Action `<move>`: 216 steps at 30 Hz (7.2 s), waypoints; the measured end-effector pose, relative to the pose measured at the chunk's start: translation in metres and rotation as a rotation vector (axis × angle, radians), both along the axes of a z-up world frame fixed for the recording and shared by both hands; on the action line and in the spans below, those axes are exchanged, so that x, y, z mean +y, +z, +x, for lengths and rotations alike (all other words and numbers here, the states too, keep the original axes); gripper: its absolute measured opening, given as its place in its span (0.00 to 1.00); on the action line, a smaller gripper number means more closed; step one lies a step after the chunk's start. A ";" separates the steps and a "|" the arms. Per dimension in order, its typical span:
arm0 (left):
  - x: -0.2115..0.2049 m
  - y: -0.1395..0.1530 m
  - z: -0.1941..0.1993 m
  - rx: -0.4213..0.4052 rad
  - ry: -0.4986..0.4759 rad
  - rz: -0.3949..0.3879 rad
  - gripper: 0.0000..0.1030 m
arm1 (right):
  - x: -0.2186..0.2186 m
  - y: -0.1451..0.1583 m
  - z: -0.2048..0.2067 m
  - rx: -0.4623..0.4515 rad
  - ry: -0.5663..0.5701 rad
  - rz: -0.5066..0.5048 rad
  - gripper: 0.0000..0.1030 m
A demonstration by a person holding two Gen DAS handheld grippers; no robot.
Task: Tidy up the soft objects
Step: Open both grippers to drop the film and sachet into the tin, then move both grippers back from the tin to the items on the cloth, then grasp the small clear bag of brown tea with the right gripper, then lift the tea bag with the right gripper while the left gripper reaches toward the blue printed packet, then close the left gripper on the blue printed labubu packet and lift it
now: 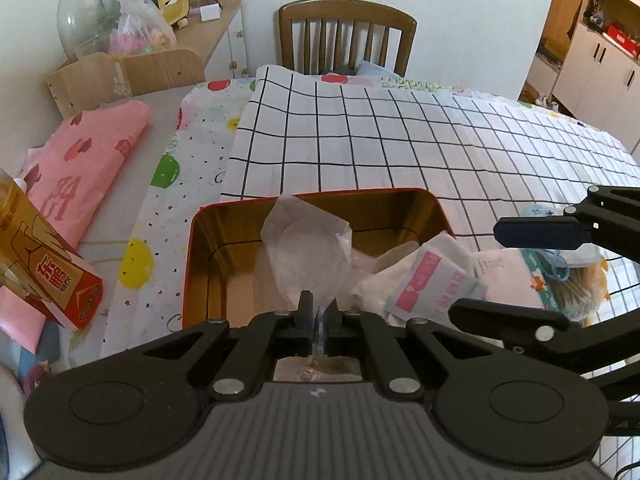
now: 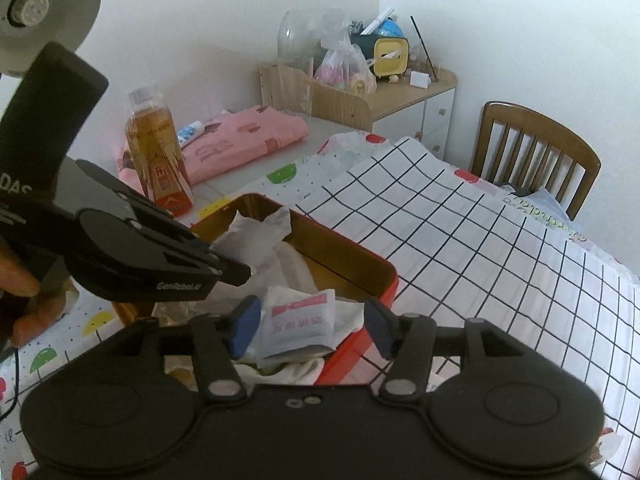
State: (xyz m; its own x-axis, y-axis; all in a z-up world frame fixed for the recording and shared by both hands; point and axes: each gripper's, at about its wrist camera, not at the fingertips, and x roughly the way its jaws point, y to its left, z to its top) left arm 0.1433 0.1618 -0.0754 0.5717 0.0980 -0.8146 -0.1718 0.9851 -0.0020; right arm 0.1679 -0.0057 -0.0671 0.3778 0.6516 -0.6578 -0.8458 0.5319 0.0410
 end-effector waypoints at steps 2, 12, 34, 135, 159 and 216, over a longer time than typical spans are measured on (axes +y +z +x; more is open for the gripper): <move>-0.002 0.003 -0.002 -0.006 0.005 0.007 0.04 | -0.005 0.004 -0.001 0.000 -0.001 0.014 0.56; -0.002 0.009 -0.010 -0.055 0.031 -0.009 0.85 | -0.036 0.022 -0.012 -0.016 -0.024 0.057 0.56; -0.071 0.070 -0.049 -0.219 0.002 0.024 0.85 | -0.145 0.055 -0.031 -0.016 -0.099 0.158 0.69; -0.180 0.020 0.047 -0.188 -0.200 -0.218 0.03 | -0.242 -0.015 0.078 0.198 -0.371 0.121 0.08; -0.175 -0.005 0.085 -0.082 -0.194 -0.172 0.57 | -0.248 -0.017 0.063 0.203 -0.369 0.111 0.08; -0.203 -0.054 0.146 -0.013 -0.188 -0.053 0.07 | -0.256 -0.052 0.099 0.294 -0.409 0.110 0.09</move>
State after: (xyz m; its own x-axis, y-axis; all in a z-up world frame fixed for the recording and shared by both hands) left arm 0.2892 -0.0412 -0.1295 0.5864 -0.0542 -0.8082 0.0156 0.9983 -0.0556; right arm 0.2667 -0.2621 -0.1188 0.4255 0.5605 -0.7105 -0.5138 0.7959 0.3202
